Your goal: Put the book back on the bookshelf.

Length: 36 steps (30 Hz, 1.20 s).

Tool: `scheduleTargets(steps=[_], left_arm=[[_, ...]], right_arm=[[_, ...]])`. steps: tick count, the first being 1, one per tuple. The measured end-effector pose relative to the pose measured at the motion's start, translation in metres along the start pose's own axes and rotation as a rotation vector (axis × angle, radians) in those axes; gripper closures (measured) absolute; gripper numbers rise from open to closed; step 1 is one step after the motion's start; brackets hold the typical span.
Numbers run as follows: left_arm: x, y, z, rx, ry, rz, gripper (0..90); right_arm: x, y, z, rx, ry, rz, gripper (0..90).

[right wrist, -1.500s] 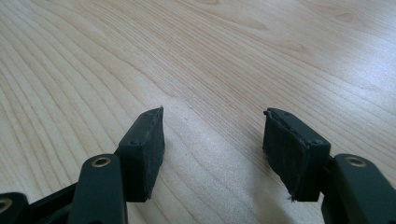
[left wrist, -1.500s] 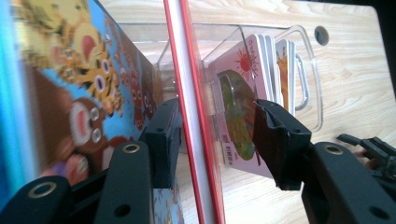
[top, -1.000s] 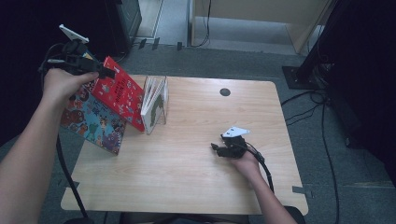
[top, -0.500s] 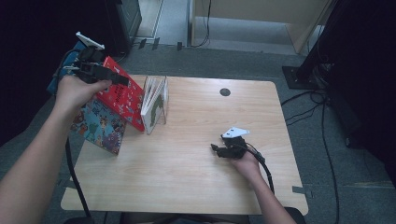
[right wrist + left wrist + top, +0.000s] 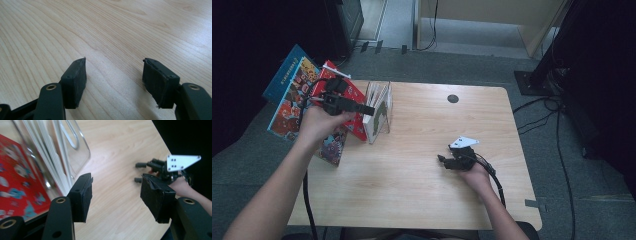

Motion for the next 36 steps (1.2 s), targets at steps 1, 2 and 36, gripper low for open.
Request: scheduleTargets(steps=[1, 2, 36], left_arm=[[0.004, 0.004, 0.000, 0.002, 0.007, 0.009, 43.4], [0.007, 0.007, -0.001, -0.001, 0.014, 0.009, 43.4], [0.102, 0.112, 0.006, -0.008, 0.104, 0.115, 42.0]], right_arm=[[0.000, 0.000, 0.000, 0.001, 0.000, -0.002, 36.0], [0.000, 0.000, 0.000, 0.000, -0.001, -0.001, 36.0], [-0.001, 0.001, 0.002, 0.002, -0.003, 0.001, 36.0]])
Point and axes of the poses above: each handheld gripper's, and its own axes: x roughly forward along the jaws, y roughly out of its underside, z roughly to its left, the point moved 6 cm from there along x, roughly forward along the jaws, and after that the axes turned 8 degrees about -z, right-handed, at the moved point
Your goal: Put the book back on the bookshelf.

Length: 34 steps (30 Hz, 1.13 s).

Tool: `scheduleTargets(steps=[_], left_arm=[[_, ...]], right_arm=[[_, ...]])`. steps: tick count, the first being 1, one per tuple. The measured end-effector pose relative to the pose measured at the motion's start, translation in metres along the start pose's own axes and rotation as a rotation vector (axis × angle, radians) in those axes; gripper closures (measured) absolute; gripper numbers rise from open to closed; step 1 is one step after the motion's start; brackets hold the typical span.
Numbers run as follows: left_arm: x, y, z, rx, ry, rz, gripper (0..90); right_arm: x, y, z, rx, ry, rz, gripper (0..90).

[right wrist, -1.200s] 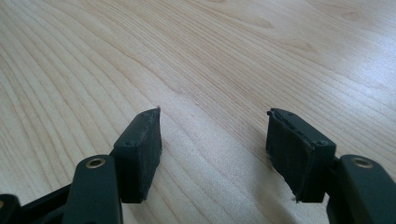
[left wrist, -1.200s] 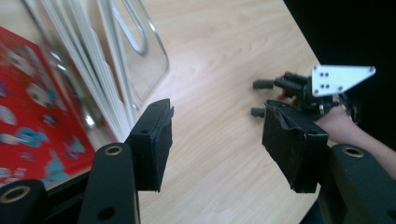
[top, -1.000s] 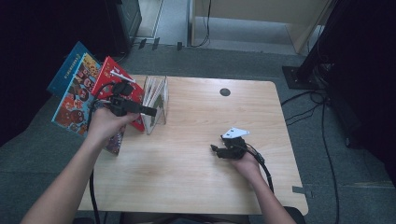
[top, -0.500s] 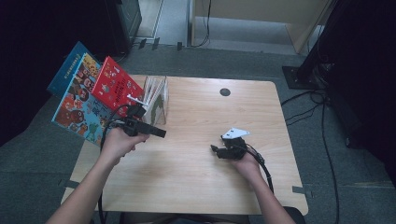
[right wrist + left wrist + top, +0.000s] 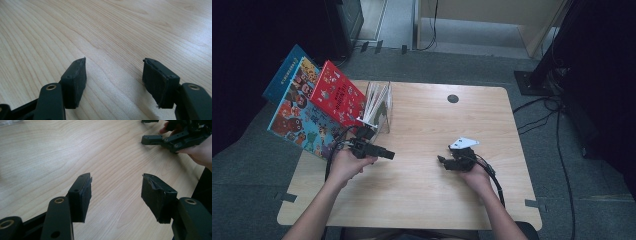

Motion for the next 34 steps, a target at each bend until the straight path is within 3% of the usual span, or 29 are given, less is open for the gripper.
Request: scheduleTargets(steps=[7, 14, 18, 25, 29, 32, 34], left_arm=[[0.008, 0.010, 0.006, 0.018, 0.015, 0.004, 41.4], [0.013, 0.020, 0.016, 0.000, 0.023, -0.015, 41.2], [0.015, 0.022, 0.021, 0.023, 0.000, -0.027, 40.8], [0.016, 0.024, 0.028, 0.035, 0.000, -0.036, 40.3], [0.018, 0.027, 0.029, 0.073, -0.022, -0.032, 39.4], [0.019, 0.029, 0.030, 0.068, -0.018, -0.041, 38.9], [0.021, 0.031, 0.032, 0.081, -0.037, -0.025, 38.9]], right_arm=[[0.000, 0.000, 0.000, -0.003, -0.002, 0.001, 35.5], [0.000, 0.000, 0.001, -0.012, -0.009, 0.001, 33.7], [0.000, 0.001, 0.002, -0.017, -0.018, 0.007, 31.1], [0.002, 0.000, 0.005, -0.023, -0.026, 0.013, 25.2], [0.003, 0.000, 0.007, -0.016, -0.022, 0.018, 22.8], [0.003, 0.000, 0.007, -0.016, -0.022, 0.018, 22.5], [0.003, 0.000, 0.007, -0.019, -0.026, 0.018, 21.4]])
Point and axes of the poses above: each handheld gripper's, and its own axes: x roughly forward along the jaws, y roughly out of its underside, z roughly to its left, the point moved 6 cm from there along x, roughly forward along the jaws, and after that the axes turned 8 degrees about -z, right-handed, at the moved point
